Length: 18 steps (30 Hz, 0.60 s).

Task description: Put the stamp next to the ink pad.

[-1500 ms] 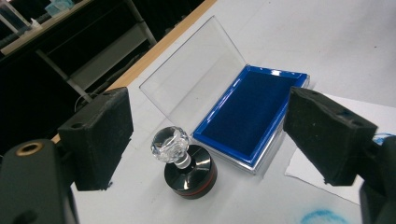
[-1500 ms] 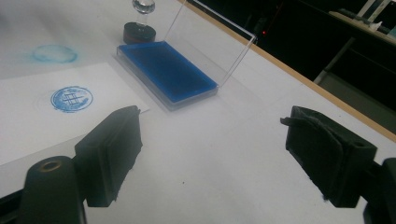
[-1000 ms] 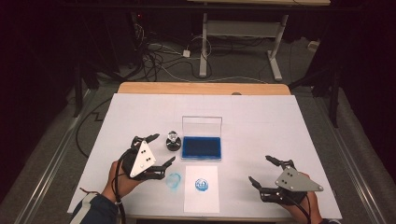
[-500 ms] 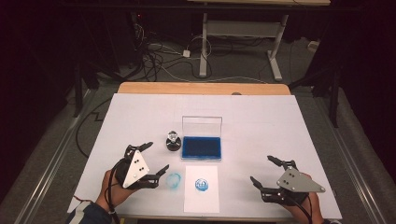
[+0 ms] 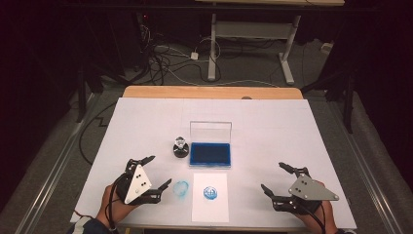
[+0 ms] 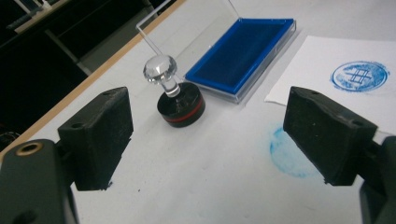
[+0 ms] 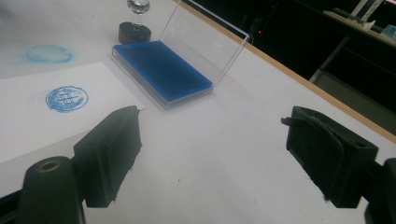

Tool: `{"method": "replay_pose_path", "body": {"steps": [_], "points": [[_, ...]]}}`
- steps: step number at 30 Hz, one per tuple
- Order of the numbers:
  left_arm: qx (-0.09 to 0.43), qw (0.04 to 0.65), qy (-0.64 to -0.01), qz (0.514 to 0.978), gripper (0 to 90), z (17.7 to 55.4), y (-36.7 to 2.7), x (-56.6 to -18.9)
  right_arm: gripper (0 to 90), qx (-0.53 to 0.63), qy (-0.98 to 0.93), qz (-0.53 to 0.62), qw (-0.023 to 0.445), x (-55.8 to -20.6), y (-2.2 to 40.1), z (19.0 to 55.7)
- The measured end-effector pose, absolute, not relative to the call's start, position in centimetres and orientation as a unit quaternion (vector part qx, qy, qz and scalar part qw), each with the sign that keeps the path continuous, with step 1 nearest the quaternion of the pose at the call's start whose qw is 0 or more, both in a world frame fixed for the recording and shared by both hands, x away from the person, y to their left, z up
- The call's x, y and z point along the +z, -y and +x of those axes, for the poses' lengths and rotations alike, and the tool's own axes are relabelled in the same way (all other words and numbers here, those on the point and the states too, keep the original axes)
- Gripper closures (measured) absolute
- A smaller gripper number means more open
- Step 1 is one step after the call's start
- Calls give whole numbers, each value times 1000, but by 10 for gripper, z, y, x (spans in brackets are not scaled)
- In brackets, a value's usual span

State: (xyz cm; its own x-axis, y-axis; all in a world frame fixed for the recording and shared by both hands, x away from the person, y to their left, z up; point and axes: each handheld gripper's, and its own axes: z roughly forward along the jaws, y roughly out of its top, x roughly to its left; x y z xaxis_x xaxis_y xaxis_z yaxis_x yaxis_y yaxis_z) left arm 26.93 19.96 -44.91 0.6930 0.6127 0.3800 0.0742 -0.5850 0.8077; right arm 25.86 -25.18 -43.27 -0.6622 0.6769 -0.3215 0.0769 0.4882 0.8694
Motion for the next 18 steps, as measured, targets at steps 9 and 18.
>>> {"method": "replay_pose_path", "body": {"steps": [9,18], "points": [[325,394,-221,831,150,266,-211,-463,178,447,-796,237,332,-434,252,259],[317,380,-234,837,150,263,-219,-475,178,447,-797,239,328,-436,252,258]]}}
